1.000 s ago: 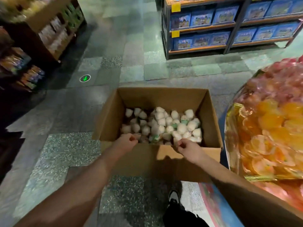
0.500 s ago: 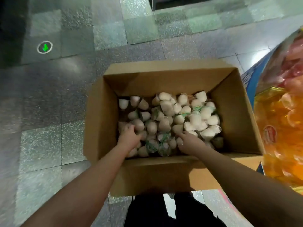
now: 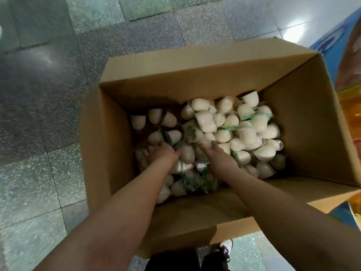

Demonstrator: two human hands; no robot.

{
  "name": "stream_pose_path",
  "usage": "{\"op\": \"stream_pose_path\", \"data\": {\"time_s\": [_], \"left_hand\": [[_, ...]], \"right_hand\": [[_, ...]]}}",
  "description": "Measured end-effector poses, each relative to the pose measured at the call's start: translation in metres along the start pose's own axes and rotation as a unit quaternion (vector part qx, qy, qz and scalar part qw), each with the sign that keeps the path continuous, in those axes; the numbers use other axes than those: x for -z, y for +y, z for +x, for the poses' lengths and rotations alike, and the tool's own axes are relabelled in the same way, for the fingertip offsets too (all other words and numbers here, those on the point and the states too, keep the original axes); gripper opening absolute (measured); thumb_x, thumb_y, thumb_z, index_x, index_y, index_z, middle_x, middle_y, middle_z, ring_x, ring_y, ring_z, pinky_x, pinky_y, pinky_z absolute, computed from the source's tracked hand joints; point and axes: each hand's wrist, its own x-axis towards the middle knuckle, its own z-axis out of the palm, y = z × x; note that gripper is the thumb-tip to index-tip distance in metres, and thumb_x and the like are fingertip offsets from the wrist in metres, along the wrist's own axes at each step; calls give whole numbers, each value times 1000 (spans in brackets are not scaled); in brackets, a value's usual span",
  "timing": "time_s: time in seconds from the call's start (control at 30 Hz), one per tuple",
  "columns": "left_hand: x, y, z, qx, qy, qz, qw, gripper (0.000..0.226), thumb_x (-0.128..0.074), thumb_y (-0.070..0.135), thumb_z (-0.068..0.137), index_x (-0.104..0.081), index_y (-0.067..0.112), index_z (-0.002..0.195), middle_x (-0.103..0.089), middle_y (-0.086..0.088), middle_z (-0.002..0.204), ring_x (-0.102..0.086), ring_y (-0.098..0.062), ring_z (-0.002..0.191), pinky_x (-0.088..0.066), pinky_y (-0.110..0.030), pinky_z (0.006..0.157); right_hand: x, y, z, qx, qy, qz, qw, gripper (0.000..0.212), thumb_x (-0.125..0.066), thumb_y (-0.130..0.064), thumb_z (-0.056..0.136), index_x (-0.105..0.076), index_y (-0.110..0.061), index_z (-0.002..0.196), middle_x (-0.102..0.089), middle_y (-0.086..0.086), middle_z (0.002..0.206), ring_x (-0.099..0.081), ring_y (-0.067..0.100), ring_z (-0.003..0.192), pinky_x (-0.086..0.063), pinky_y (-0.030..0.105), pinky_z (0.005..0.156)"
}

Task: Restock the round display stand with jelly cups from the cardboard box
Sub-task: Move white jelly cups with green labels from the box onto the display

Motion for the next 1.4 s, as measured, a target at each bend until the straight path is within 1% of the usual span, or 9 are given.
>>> {"op": "stream_pose_path", "data": {"time_s": [0.2, 0.4, 0.53, 0.63, 0.73, 0.87, 0.97, 1.23, 1.4], "left_hand": [[-3, 1, 12, 24, 0, -38, 999, 72, -57, 60, 84, -38, 20, 140, -37, -11, 150, -25, -34, 139, -18, -46, 112], [15, -3, -57, -106, 93, -158, 977, 67, -67, 43, 85, -37, 18, 140, -40, -7, 143, -38, -32, 131, -32, -38, 100], [26, 9, -148, -268, 87, -304, 910, 60, -75, 29, 85, -39, 29, 133, -47, 9, 120, -56, -1, 104, -43, -12, 77], [22, 36, -212, -372, 32, -322, 870, 57, -78, 23, 82, -41, 48, 116, -53, 10, 124, -60, 0, 104, -55, -24, 82], [8, 79, -273, -474, -4, -281, 835, 62, -79, 14, 80, -40, 51, 112, -44, 16, 136, -56, -3, 118, -51, -27, 94], [-38, 139, -368, -573, -32, -249, 780, 74, -80, 11, 79, -36, 60, 114, -36, 11, 144, -48, -12, 130, -48, -29, 100], [-93, 180, -446, -607, -110, -236, 750, 79, -78, 5, 79, -31, 50, 125, -43, 17, 138, -48, 3, 126, -41, -30, 108], [-272, 258, -641, -696, -156, -124, 690, 87, -80, 2, 76, -30, 40, 136, -52, 22, 124, -51, 23, 104, -38, -1, 87], [-363, 297, -735, -717, -240, -96, 647, 90, -76, -14, 71, -33, 29, 138, -52, 12, 129, -56, 9, 111, -43, -13, 97]], "right_hand": [[7, -5, 21, -4, 27, 11, 1000, 78, -54, -9, 94, -13, -36, 155, -24, 16, 149, -36, 34, 134, -47, 43, 100], [28, 14, -47, -72, 60, 326, 941, 80, -66, -40, 84, -23, -40, 151, -48, 8, 139, -56, 27, 117, -49, 32, 88], [40, 45, -144, -88, 79, 647, 753, 71, -64, -35, 81, -35, -44, 146, -71, 4, 94, -70, 25, 84, -56, 39, 81], [38, 67, -229, -18, 86, 814, 575, 55, -51, -10, 90, -44, -27, 142, -66, 10, 108, -58, 24, 87, -44, 29, 64], [19, 91, -316, 43, 112, 861, 493, 55, -54, -22, 84, -51, -22, 139, -65, 11, 122, -63, 20, 97, -49, 25, 70], [-26, 135, -430, 58, 175, 912, 366, 55, -57, -21, 77, -55, -10, 131, -71, 11, 110, -65, 20, 92, -54, 24, 69], [-70, 172, -513, 66, 233, 924, 297, 47, -57, -19, 78, -57, -5, 123, -72, 13, 105, -67, 21, 84, -54, 24, 64], [-216, 273, -705, 13, 400, 875, 273, 41, -55, -29, 87, -58, -24, 128, -71, -3, 112, -64, 12, 91, -47, 25, 74], [-283, 314, -806, 1, 476, 845, 242, 28, -54, -27, 92, -60, -29, 119, -73, -6, 97, -63, 11, 82, -47, 22, 68]]}}
